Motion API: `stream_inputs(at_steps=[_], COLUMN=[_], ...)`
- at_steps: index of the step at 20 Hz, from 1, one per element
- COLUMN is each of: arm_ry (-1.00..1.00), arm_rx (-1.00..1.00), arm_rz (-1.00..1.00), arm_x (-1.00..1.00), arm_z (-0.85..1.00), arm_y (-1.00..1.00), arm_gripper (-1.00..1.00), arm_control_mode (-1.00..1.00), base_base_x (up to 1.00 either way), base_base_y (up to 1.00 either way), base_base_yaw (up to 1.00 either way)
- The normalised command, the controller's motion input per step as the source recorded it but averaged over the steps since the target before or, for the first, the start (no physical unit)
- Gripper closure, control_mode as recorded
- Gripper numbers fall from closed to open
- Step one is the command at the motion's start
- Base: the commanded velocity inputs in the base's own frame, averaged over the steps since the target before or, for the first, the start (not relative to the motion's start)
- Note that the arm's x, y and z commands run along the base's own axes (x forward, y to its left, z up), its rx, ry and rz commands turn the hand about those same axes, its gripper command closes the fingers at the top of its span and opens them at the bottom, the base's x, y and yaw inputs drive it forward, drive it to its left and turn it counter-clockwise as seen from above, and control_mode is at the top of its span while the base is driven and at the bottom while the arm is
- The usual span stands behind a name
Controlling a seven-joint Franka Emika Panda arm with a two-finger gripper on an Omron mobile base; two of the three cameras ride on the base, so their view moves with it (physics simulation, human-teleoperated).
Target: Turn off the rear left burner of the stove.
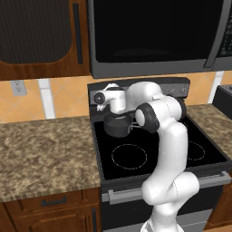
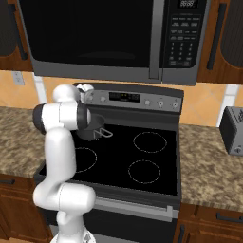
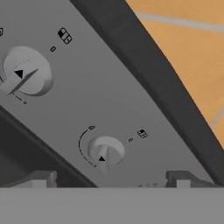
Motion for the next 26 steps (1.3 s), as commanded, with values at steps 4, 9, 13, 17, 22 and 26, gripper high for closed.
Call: stream_inputs(at_steps=[4, 9, 13, 17, 22, 26], arm_ry=[0.00, 0.00, 0.00, 0.00, -0.01, -0.03], arm_rx=[0.00, 0.00, 0.00, 0.00, 0.00, 0.00], arm_rz=[0.00, 0.00, 0.00, 0.00, 0.00, 0.00], arm_x=[0.28, 0.26, 0.24, 0.27, 0.27, 0.20], arm_z=[-0.04, -0.12, -0.14, -0.16, -0.21, -0.28], arm_y=[0.01, 0.05, 0.05, 0.06, 0.00, 0.00], arm_gripper=[-1.00, -1.00, -1.00, -1.00, -1.00, -1.00], arm_control_mode=[-1.00, -1.00, -1.00, -1.00, -1.00, -1.00], base_base_x=[0.00, 0.00, 0.00, 0.00, 0.00, 0.00], base_base_y=[0.00, 0.00, 0.00, 0.00, 0.00, 0.00], base_base_yaw=[0.00, 0.00, 0.00, 0.00, 0.00, 0.00])
